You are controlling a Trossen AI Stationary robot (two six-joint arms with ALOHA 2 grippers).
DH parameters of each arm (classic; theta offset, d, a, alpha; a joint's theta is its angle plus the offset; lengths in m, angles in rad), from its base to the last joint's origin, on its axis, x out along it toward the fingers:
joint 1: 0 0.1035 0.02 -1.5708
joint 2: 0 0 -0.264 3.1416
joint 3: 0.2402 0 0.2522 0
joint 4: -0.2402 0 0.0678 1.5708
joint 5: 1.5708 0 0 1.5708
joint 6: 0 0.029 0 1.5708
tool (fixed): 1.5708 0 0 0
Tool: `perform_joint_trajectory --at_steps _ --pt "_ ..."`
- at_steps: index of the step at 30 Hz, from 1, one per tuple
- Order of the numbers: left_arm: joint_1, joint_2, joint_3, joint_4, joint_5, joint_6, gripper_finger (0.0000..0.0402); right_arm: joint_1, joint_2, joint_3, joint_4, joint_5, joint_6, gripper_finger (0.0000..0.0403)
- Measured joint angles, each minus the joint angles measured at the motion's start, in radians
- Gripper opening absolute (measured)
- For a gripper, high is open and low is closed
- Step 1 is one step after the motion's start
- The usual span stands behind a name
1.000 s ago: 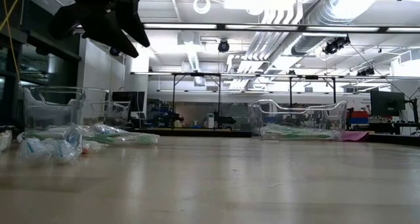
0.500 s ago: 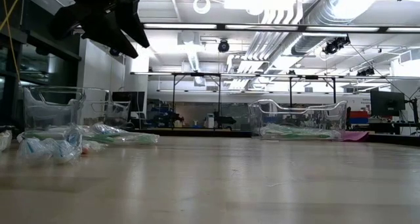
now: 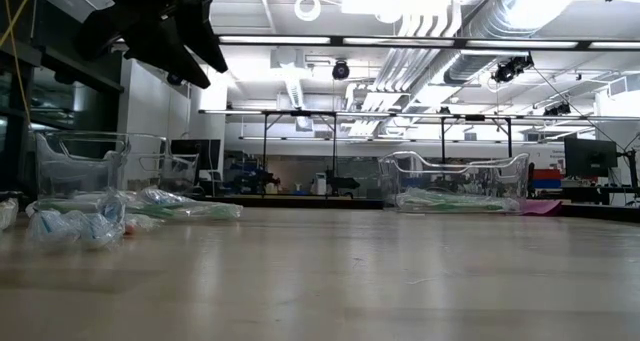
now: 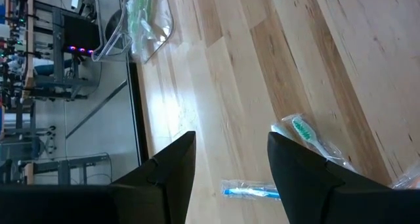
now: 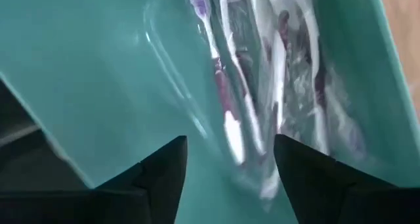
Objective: Pick & Place Toothbrushes
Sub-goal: Put the blue toothbrush into the bottom transparent bin
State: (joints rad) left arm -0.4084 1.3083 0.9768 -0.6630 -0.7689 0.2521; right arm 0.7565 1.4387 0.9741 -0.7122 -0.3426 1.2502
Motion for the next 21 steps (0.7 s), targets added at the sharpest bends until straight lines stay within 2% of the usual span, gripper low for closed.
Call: perform_joint_trajectory --at_steps 4,14,17,21 --pt "0.0 0.0 0.0 -0.026 0.0 -0.021 0.0182 -0.035 -0.002 0.0 0.015 -0.055 0.053 0.0222" --pt "0.0 -0.003 -0.044 -0.132 -0.028 -0.115 0.0182 -0.096 -0.016 0.0 0.012 -0.136 0.022 0.0203" --pt "0.002 -0.005 -0.087 -0.133 -0.057 -0.14 0.0182 -0.097 -0.049 0.0 0.009 -0.126 0.005 0.0198" --pt "0.003 -0.005 -0.116 -0.132 -0.074 -0.163 0.0182 -0.097 -0.125 0.0 -0.032 -0.055 -0.002 0.0193"
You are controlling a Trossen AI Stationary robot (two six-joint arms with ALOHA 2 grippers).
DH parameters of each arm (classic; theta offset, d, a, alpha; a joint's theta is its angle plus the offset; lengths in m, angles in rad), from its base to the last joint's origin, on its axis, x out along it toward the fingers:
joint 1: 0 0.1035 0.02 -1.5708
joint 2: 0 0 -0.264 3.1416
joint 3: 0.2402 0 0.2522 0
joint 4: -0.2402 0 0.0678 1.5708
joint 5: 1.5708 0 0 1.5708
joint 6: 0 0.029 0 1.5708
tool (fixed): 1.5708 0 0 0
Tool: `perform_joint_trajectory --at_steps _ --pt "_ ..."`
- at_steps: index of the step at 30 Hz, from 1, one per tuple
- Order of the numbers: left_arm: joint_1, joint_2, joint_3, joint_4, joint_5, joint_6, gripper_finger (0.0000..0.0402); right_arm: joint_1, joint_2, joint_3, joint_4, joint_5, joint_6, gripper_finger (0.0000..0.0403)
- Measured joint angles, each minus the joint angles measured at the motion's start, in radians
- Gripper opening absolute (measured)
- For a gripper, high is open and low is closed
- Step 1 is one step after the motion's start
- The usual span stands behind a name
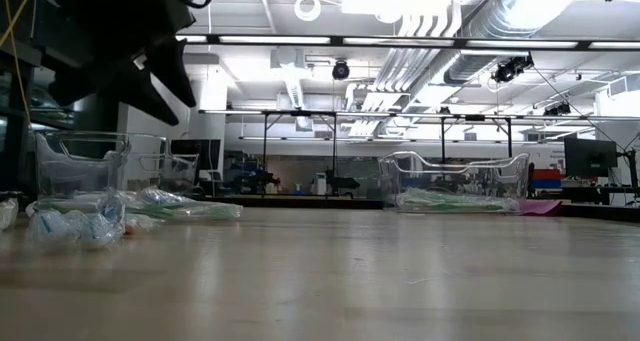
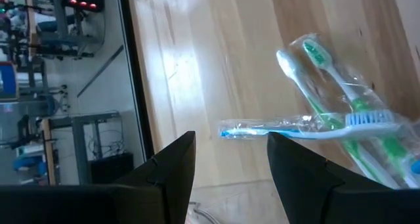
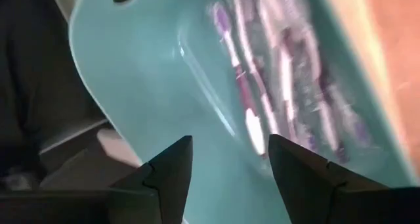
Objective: Pick & Place Toothbrushes
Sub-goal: Put the blue toothbrush into the bottom transparent bin
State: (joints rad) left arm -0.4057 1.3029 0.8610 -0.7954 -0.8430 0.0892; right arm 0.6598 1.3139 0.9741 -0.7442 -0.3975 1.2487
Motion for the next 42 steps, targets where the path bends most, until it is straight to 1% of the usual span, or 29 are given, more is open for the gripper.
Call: perform_joint_trajectory --at_steps 3,7,10,12,15,17,19,23,29,32,38,42 --pt "0.0 0.0 -0.009 -0.001 -0.001 -0.033 0.0182 0.001 -0.069 0.0 -0.063 0.098 -0.023 0.0189" --pt "0.0 0.0 -0.011 0.002 -0.005 -0.118 0.0182 0.001 -0.16 0.0 -0.145 0.263 -0.041 0.0188" --pt "0.006 0.0 -0.011 0.013 -0.005 -0.238 0.0182 0.001 -0.211 0.0 -0.177 0.376 -0.042 0.0188" --pt "0.033 0.0 -0.011 0.01 0.003 -0.343 0.0182 0.001 -0.235 0.0 -0.19 0.446 -0.045 0.0188" --pt "0.108 0.0 -0.011 0.011 0.069 -0.471 0.0182 0.001 -0.254 0.0 -0.216 0.534 -0.049 0.0187" --pt "0.169 0.007 -0.011 0.018 0.132 -0.515 0.0182 0.001 -0.255 0.0 -0.235 0.57 -0.049 0.0187" --pt "0.225 0.029 -0.011 0.035 0.187 -0.521 0.0182 0.001 -0.254 0.0 -0.249 0.582 -0.049 0.0187" --pt "0.3 0.057 -0.012 0.078 0.242 -0.505 0.0182 -0.001 -0.245 0.0 -0.25 0.582 -0.049 0.0187" --pt "0.396 0.106 -0.012 0.096 0.359 -0.483 0.0182 -0.002 -0.244 0.0 -0.25 0.591 -0.049 0.0187" --pt "0.42 0.136 -0.012 0.112 0.413 -0.486 0.0182 -0.002 -0.244 0.0 -0.25 0.603 -0.049 0.0187" --pt "0.433 0.177 -0.012 0.174 0.418 -0.486 0.0182 -0.002 -0.244 0.0 -0.25 0.605 -0.049 0.0188" --pt "0.433 0.205 -0.012 0.173 0.416 -0.487 0.0182 -0.002 -0.244 0.0 -0.25 0.605 -0.043 0.0187"
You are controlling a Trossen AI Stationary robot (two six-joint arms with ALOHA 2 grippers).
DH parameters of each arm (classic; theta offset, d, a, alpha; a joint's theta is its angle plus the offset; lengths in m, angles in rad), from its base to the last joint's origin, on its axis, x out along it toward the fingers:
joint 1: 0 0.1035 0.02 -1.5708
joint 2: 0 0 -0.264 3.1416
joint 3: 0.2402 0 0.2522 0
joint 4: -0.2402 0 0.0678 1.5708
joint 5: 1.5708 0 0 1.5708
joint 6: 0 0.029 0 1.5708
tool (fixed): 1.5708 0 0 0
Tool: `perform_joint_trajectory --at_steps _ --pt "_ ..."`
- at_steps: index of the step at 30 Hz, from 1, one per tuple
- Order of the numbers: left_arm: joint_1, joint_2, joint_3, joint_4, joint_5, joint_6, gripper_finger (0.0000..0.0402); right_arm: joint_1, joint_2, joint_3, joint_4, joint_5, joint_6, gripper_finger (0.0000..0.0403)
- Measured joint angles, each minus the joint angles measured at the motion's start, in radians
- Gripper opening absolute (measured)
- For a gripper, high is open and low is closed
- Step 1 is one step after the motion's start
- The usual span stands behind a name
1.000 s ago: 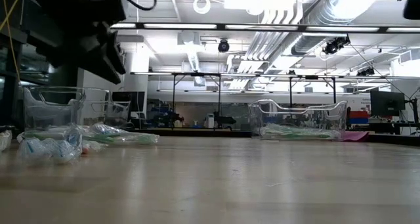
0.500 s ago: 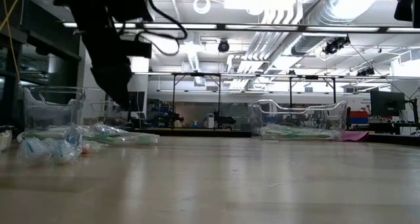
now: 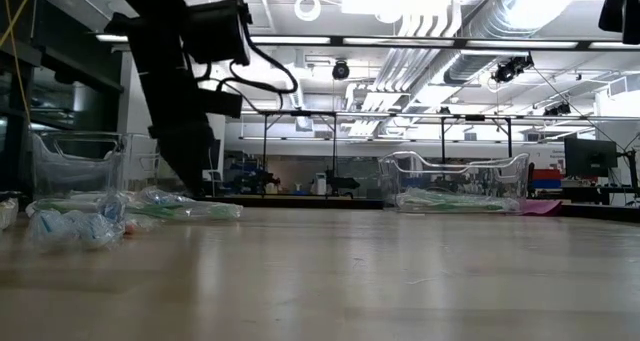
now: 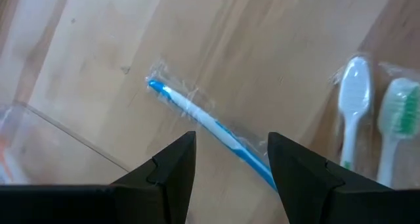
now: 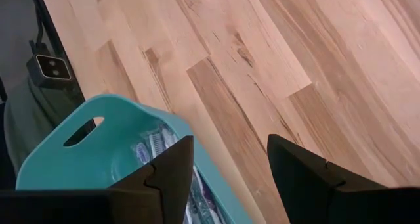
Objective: Pick & Place Toothbrushes
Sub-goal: Put the blue toothbrush into the bottom transparent bin
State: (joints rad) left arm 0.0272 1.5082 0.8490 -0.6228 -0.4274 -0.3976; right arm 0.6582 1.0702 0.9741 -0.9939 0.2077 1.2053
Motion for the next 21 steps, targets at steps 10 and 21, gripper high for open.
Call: perform_joint_trajectory --at_steps 10,21 --pt "0.0 0.083 0.0 0.007 -0.027 -0.007 0.0182 0.0 0.0 0.0 0.001 0.003 0.002 0.0188" --pt "0.0 0.092 0.001 0.008 0.003 -0.004 0.0147 0.0 0.0 0.0 0.002 0.003 0.002 0.0188"
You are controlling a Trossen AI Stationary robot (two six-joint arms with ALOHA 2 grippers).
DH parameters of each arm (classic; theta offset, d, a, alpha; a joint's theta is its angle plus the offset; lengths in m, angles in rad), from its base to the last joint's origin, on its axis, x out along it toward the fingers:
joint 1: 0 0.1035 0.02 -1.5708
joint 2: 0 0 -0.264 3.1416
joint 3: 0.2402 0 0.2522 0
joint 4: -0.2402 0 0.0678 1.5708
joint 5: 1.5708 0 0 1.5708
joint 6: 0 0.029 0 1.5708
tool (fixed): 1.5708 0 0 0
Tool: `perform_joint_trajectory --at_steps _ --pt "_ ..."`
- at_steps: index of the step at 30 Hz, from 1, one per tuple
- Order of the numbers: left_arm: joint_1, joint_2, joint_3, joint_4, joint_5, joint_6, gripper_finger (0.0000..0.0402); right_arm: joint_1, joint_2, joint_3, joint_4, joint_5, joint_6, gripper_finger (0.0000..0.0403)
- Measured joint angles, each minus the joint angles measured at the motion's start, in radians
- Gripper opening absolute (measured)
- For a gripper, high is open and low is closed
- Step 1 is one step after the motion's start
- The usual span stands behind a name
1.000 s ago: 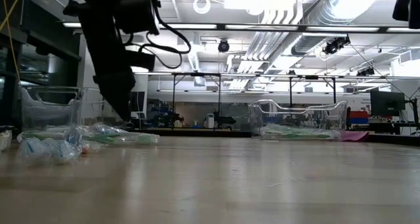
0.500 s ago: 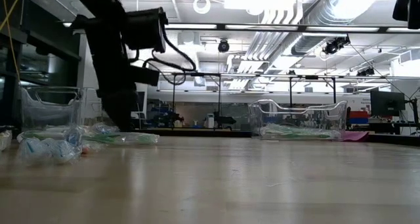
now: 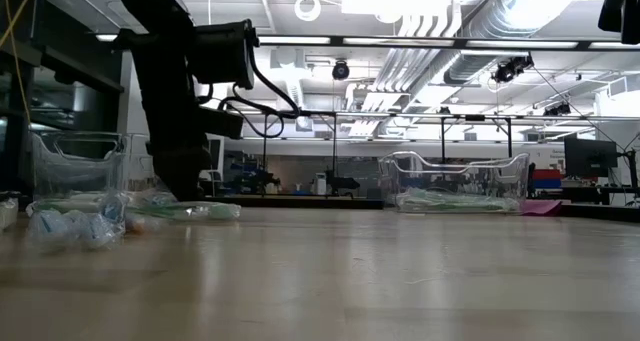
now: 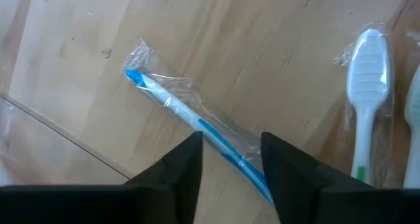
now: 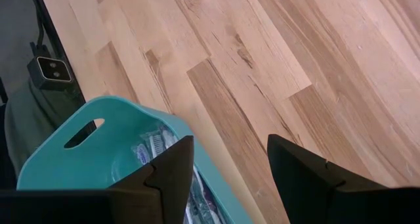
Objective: Pick & Place Toothbrushes
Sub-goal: Put the blue toothbrush into the bottom transparent bin
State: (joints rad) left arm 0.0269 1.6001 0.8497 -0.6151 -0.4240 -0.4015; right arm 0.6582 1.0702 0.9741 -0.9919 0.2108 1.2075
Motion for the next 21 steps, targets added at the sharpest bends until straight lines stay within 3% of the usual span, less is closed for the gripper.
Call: perform_joint_trajectory --at_steps 9,21 --pt "0.0 0.0 0.001 0.015 -0.013 0.023 0.0012 0.0 0.0 0.0 0.0 0.0 0.0 0.0188" --pt "-0.001 0.0 0.053 0.09 -0.011 0.174 0.0001 0.0 0.0 0.0 0.0 0.0 0.0 0.0188"
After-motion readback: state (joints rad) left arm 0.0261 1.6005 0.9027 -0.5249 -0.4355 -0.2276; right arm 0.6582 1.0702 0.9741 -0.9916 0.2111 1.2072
